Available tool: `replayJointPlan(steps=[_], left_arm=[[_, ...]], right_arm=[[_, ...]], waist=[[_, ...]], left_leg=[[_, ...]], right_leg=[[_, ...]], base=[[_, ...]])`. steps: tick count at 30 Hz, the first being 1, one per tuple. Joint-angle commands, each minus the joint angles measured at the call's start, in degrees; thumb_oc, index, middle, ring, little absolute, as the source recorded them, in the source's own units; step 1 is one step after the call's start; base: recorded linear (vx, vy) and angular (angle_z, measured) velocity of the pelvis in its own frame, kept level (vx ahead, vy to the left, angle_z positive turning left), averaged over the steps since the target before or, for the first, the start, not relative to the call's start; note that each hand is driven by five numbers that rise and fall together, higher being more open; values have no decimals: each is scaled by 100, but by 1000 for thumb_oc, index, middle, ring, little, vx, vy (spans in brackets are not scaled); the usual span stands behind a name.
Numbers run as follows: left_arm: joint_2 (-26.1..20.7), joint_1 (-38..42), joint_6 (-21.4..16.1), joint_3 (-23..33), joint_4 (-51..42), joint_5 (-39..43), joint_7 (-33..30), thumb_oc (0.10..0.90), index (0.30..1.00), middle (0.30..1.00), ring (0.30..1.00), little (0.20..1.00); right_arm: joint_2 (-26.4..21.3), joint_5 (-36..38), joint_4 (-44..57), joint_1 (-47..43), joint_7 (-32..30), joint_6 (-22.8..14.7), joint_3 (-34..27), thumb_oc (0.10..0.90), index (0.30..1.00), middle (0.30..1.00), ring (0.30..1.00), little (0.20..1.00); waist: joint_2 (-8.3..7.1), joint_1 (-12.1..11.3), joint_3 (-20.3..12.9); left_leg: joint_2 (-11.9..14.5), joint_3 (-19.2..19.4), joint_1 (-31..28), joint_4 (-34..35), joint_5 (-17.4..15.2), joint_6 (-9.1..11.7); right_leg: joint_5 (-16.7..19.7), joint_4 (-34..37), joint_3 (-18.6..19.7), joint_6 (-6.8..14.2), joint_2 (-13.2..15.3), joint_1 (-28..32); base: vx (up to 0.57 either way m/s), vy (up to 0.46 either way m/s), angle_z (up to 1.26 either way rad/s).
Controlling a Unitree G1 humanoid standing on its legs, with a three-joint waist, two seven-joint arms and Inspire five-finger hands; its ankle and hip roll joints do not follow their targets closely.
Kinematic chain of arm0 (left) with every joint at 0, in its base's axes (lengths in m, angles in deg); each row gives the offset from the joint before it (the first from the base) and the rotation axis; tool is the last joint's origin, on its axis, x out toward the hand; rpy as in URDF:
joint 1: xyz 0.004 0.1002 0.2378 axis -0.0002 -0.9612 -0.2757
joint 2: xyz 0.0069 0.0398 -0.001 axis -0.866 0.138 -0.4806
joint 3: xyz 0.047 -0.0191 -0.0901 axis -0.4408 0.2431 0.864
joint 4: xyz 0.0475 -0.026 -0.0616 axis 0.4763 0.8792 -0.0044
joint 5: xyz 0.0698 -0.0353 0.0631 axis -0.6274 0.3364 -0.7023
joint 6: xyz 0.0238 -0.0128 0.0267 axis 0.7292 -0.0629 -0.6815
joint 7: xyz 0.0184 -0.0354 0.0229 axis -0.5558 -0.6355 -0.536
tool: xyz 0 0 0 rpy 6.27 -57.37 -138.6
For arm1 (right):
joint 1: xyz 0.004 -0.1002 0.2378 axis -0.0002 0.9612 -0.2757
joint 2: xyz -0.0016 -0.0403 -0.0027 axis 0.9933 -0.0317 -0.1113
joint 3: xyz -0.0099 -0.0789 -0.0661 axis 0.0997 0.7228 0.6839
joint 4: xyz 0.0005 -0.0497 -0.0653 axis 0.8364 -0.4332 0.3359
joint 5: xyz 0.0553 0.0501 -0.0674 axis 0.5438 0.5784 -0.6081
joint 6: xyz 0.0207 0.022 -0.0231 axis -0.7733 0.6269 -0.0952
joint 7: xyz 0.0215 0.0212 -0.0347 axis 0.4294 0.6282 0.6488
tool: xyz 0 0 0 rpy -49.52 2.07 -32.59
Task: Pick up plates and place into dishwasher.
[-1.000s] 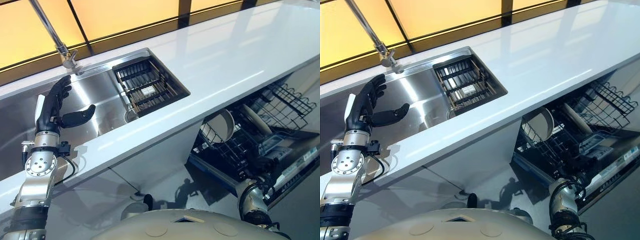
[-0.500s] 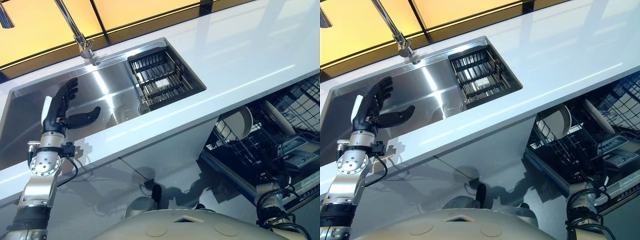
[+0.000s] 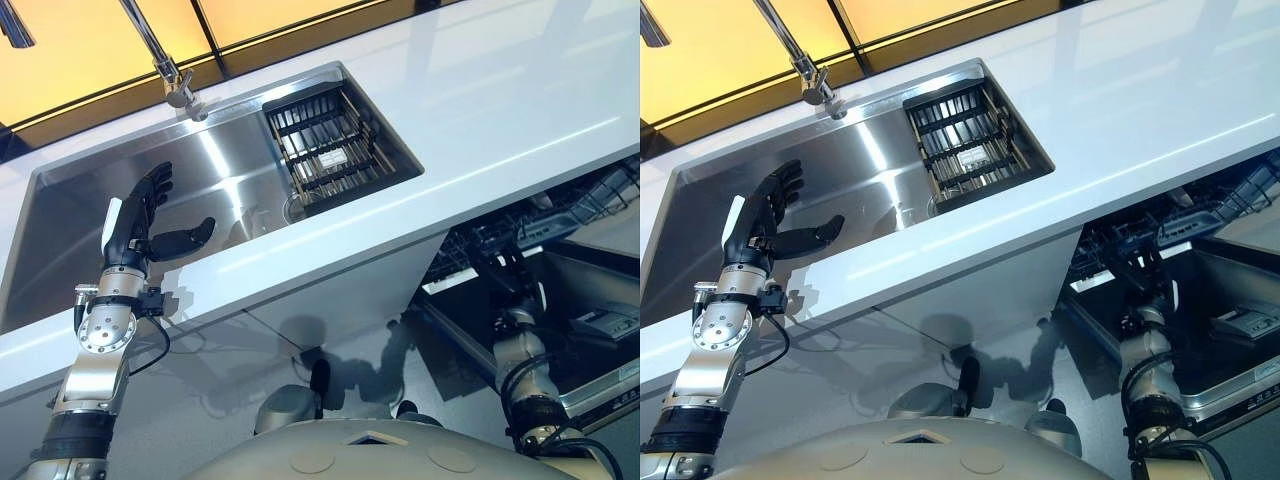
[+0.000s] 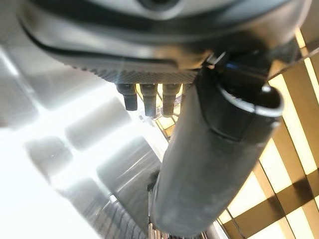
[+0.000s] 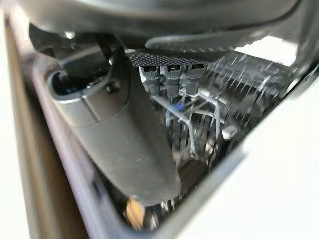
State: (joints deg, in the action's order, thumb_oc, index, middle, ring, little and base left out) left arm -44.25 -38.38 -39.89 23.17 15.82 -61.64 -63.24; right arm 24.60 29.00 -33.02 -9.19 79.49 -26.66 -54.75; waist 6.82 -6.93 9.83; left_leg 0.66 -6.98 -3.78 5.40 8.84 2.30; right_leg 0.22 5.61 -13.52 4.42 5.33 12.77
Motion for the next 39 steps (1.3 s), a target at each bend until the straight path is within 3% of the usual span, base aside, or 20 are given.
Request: replayJointPlan(steps=[1, 6, 9, 12, 16, 21, 26, 39], left_arm=[[-449, 675, -375, -10, -160, 25, -214, 800, 900, 900, 900, 900], [-525, 802, -420, -121, 1, 44, -114, 800, 900, 900, 900, 900], [-595, 841, -445, -149, 60, 140, -125, 800, 900, 900, 900, 900], [-609, 733, -460, -57, -7, 204, -119, 800, 900, 900, 900, 900], [-499, 459, -490, 127, -185, 124, -231, 800, 900, 900, 900, 900], [-368, 239, -529, 403, -326, 85, -274, 800, 900, 900, 900, 900], [-279, 134, -515, 665, -375, 58, -200, 800, 900, 900, 900, 900], [-372, 380, -507, 720, -304, 128, -124, 800, 900, 900, 900, 900]], right_arm=[[15, -648, 1275, -2063, 960, -506, 604, 800, 900, 900, 900, 900], [-163, -640, 1021, -2698, 695, -278, 759, 800, 900, 900, 900, 900], [-251, -1101, 602, -2977, -183, -249, 759, 800, 900, 900, 900, 900], [-366, -2101, 480, -2817, -1252, 67, 639, 800, 900, 900, 900, 900], [-428, -2656, 1048, -1981, -2054, 398, 423, 800, 900, 900, 900, 900], [-461, -2801, 1654, -898, -2180, 687, -80, 800, 900, 900, 900, 900], [-464, -3228, 2119, -212, -1994, 750, -631, 800, 900, 900, 900, 900], [-898, -3351, 2083, 137, -2323, 900, -1470, 800, 900, 900, 900, 900]], waist=[[-385, -381, -383], [-477, -512, -441], [-520, -600, -489], [-545, -602, -514], [-577, -482, -496], [-608, -222, -459], [-658, 103, -448], [-747, 539, -446]], left_leg=[[-358, 147, -444, -40, -704, -255], [-378, 45, -518, -40, -725, -256], [-385, -4, -535, -40, -738, -269], [-381, -15, -546, -40, -752, -290], [-370, 41, -569, -40, -766, -333], [-339, 237, -604, -40, -814, -359], [-295, 464, -607, -40, -816, -345], [-194, 942, -675, -40, -941, -279]], right_leg=[[-60, -217, -208, -182, -40, -127], [-86, -222, -267, -211, -63, -31], [-98, -211, -315, -222, -74, 21], [-103, -223, -307, -216, -86, 31], [-95, -250, -220, -185, -104, 11], [-54, -234, -70, -127, -116, -16], [48, -189, 104, -63, -128, -91], [153, -71, 436, 39, -174, -175]], base=[[53, 5, 0], [56, 8, 7], [37, 14, 9], [9, 9, 2], [0, 0, 0], [-30, -3, -1], [-66, -17, -6], [-54, -38, -17]])
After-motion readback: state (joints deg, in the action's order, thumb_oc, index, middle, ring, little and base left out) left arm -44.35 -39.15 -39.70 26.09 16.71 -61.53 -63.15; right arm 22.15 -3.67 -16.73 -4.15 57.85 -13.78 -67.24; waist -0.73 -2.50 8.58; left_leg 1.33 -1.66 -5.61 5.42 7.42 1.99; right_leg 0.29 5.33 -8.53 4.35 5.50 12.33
